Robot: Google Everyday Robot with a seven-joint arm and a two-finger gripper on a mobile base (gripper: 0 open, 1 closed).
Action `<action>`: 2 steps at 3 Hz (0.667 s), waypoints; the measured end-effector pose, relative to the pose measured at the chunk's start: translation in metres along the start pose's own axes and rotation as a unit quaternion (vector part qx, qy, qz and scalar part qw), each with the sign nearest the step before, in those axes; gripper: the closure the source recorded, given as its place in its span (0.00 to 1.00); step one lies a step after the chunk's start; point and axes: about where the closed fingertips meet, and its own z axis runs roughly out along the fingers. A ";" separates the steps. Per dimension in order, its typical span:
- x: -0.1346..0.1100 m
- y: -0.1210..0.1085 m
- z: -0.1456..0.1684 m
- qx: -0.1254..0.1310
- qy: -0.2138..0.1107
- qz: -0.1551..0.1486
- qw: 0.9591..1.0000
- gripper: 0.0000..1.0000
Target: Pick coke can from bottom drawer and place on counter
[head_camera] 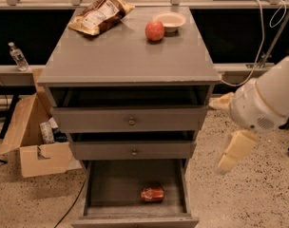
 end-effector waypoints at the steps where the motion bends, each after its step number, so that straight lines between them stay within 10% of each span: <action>1: 0.022 0.012 0.065 -0.030 -0.038 -0.016 0.999 0.00; 2: 0.032 0.030 0.147 -0.061 -0.073 -0.032 0.995 0.00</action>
Offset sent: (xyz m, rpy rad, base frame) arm -0.0156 0.0530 -0.2111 0.2331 0.0705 0.1549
